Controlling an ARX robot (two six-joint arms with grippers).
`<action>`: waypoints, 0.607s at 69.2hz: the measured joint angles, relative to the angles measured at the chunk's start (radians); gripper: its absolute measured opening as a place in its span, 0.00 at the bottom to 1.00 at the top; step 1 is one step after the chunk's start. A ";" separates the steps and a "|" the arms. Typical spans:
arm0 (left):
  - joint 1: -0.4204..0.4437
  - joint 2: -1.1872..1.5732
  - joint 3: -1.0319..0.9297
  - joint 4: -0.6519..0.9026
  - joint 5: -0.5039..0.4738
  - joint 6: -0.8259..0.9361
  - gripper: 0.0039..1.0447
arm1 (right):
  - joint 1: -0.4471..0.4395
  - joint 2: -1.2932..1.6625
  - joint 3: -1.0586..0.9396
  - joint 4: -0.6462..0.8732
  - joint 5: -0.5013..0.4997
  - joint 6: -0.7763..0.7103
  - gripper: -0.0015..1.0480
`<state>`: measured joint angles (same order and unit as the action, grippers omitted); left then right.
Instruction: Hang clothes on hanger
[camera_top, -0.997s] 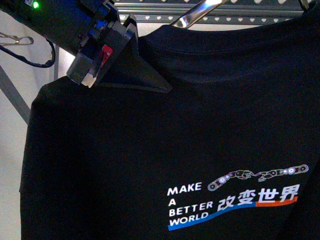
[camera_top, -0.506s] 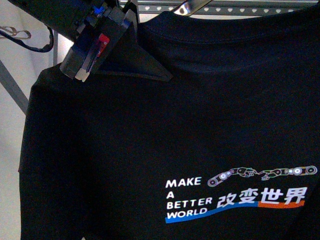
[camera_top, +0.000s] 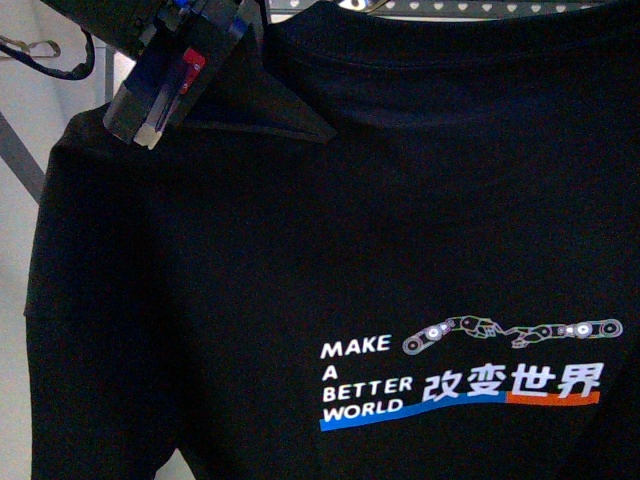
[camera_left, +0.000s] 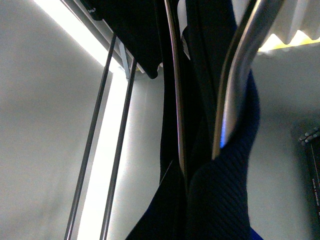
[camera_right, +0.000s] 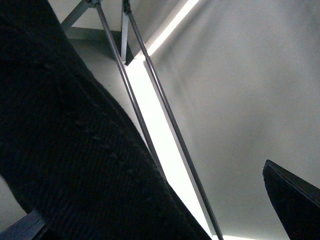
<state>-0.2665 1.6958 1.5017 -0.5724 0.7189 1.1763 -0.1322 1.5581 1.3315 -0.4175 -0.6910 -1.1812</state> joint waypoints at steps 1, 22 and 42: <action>0.000 0.000 0.000 0.000 -0.001 0.000 0.06 | 0.002 0.000 0.000 -0.001 0.002 0.000 0.93; 0.002 -0.001 0.000 0.032 -0.010 0.009 0.06 | 0.013 0.003 -0.006 0.035 0.029 0.004 0.55; 0.002 -0.001 0.005 0.139 0.008 0.015 0.24 | -0.005 -0.001 -0.019 0.038 0.013 -0.047 0.22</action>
<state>-0.2649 1.6951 1.5070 -0.4335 0.7265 1.1912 -0.1375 1.5570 1.3128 -0.3794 -0.6785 -1.2278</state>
